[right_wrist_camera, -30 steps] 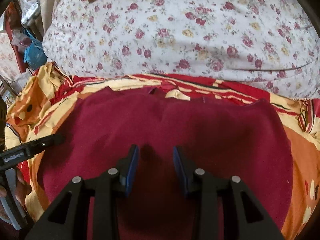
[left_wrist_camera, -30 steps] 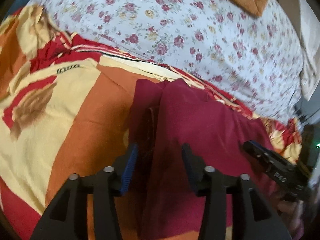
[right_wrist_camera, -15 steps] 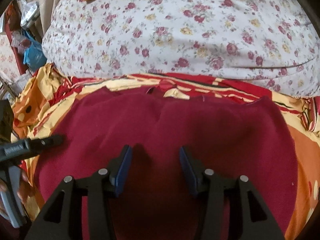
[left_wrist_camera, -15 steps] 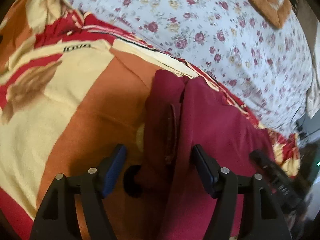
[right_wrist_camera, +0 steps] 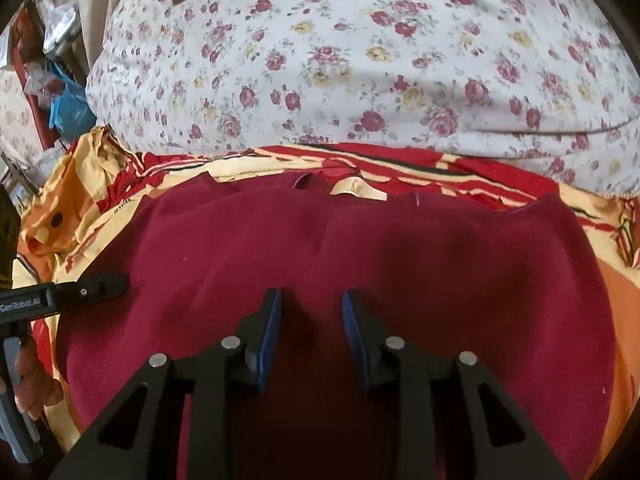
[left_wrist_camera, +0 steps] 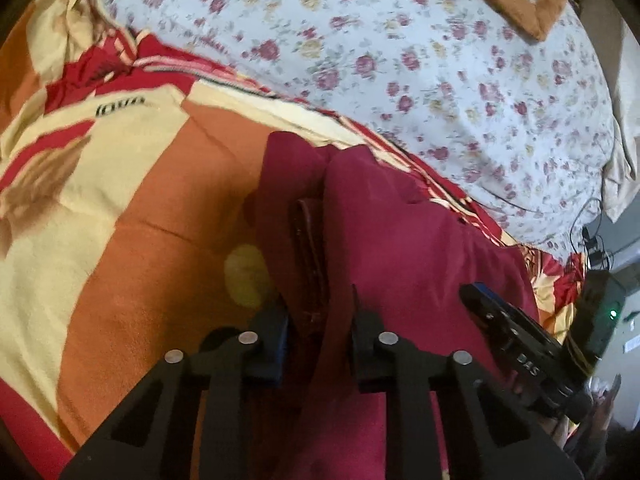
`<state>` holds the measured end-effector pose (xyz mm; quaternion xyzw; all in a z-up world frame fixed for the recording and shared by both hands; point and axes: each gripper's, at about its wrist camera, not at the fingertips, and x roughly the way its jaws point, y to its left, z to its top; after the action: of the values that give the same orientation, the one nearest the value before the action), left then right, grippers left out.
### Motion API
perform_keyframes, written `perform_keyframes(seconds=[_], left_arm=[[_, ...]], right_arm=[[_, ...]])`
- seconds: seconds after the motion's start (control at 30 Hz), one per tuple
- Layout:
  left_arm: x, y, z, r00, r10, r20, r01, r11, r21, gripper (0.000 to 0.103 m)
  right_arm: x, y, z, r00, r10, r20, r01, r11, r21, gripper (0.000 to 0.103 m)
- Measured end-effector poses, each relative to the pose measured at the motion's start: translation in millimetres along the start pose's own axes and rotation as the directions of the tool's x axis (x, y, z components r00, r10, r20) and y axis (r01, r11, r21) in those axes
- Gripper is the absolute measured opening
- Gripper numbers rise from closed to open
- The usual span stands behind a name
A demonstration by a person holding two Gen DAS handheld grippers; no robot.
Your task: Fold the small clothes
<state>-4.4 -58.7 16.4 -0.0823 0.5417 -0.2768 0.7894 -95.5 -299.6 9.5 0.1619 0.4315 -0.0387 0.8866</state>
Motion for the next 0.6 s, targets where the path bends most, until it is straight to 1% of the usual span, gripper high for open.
perform_keyframes(seconds=[0.1, 0.2, 0.33, 0.43, 0.5, 0.57, 0.6], left_arm=[[-10.4, -12.0, -1.0, 1.000, -0.010, 0.019, 0.009, 1.000, 0.024, 0.010], [-23.5, -29.6, -1.5, 0.998, -0.047, 0.029, 0.046, 0.998, 0.051, 0.009], [-38.6, -65.7, -2.8, 0.996, -0.087, 0.036, 0.082, 0.989, 0.125, 0.009], [-43.7, -95.8, -2.6, 0.993, -0.118, 0.033, 0.110, 0.978, 0.176, 0.009], [-43.4, -115.1, -2.1, 0.991, -0.135, 0.027, 0.127, 0.971, 0.203, 0.009], [-39.7, -135.2, -1.5, 0.988, -0.151, 0.014, 0.144, 0.963, 0.227, 0.009], [-37.3, -143.3, -2.5, 0.988, -0.156, 0.008, 0.150, 0.960, 0.236, 0.009]], right_arm=[[-0.2, 0.1, -1.5, 1.000, 0.000, 0.007, 0.000, 1.000, -0.002, 0.033], [0.1, -2.1, -1.8, 1.000, 0.012, 0.009, -0.012, 1.000, 0.010, 0.033], [-0.3, -8.4, -1.5, 0.999, 0.045, 0.010, -0.045, 0.998, 0.053, 0.034], [-0.4, -18.3, -1.1, 0.996, 0.091, 0.021, -0.093, 0.988, 0.122, 0.034], [-2.1, -30.3, -2.3, 0.989, 0.144, 0.037, -0.148, 0.967, 0.207, 0.034], [-5.0, -41.4, -3.9, 0.980, 0.191, 0.057, -0.200, 0.937, 0.285, 0.034], [-7.7, -49.8, -6.2, 0.971, 0.225, 0.082, -0.239, 0.911, 0.337, 0.035]])
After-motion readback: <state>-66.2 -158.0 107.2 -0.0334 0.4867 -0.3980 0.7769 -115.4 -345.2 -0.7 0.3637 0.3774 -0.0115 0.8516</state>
